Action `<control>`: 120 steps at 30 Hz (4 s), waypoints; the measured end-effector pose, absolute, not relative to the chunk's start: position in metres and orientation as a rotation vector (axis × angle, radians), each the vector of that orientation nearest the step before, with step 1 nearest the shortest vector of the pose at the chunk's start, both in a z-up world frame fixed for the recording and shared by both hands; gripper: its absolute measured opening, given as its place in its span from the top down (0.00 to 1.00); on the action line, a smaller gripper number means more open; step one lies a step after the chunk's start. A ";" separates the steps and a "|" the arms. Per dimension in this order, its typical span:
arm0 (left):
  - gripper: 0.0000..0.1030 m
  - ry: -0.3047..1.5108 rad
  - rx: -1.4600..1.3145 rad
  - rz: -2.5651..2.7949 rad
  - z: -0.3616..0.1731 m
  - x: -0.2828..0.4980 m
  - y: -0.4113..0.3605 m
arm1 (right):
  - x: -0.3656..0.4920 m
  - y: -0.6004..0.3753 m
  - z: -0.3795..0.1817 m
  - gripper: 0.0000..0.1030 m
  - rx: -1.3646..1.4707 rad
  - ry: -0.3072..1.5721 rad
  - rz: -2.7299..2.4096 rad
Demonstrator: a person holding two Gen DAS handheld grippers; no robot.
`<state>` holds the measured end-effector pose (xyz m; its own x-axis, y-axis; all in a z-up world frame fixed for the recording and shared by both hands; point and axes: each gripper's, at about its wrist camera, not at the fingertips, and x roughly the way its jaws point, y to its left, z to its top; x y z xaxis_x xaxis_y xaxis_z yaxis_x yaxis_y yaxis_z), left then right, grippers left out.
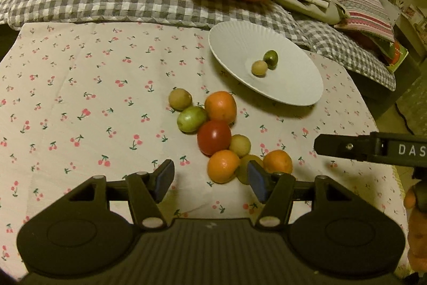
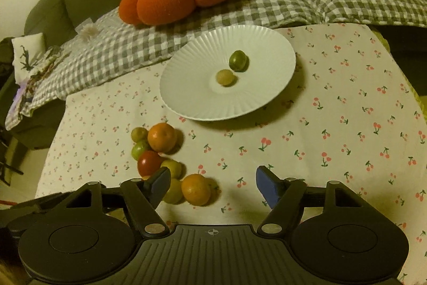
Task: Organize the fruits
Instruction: 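Move both tools back to the fruit cluster on the cloth, then grasp a tangerine with the left tool while the right tool grasps another tangerine, then carry both tangerines over the white plate and open both tools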
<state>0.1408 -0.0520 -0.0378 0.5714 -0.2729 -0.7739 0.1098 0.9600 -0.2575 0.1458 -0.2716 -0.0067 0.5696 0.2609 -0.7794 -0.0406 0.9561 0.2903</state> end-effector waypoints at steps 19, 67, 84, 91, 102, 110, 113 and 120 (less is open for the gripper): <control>0.53 0.931 -0.345 -0.199 -0.061 0.149 -0.054 | 0.147 -0.264 -0.014 0.31 0.202 0.955 0.176; 0.70 0.940 -0.247 -0.136 -0.049 0.143 -0.052 | 0.158 -0.236 -0.042 0.71 0.224 1.016 0.231; 0.70 0.846 -0.152 -0.128 -0.033 0.144 -0.059 | 0.155 -0.252 -0.017 0.71 0.225 0.922 0.186; 0.70 0.819 -0.130 -0.147 -0.028 0.148 -0.069 | 0.155 -0.265 -0.009 0.71 0.258 0.898 0.164; 0.70 0.726 -0.058 -0.182 -0.021 0.172 -0.090 | 0.159 -0.276 -0.005 0.71 0.267 0.867 0.128; 0.70 0.699 -0.039 -0.227 -0.022 0.192 -0.100 | 0.172 -0.282 -0.001 0.71 0.267 0.841 0.106; 0.70 0.693 -0.057 -0.258 -0.024 0.201 -0.103 | 0.179 -0.283 -0.001 0.71 0.266 0.832 0.100; 0.70 0.655 -0.013 -0.305 -0.027 0.215 -0.122 | 0.200 -0.289 -0.009 0.71 0.258 0.800 0.080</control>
<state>0.2150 -0.1224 -0.0270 0.7502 -0.2832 -0.5974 0.2753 0.9554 -0.1072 0.2000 -0.2892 -0.0090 0.6959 0.1685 -0.6981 0.0260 0.9655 0.2589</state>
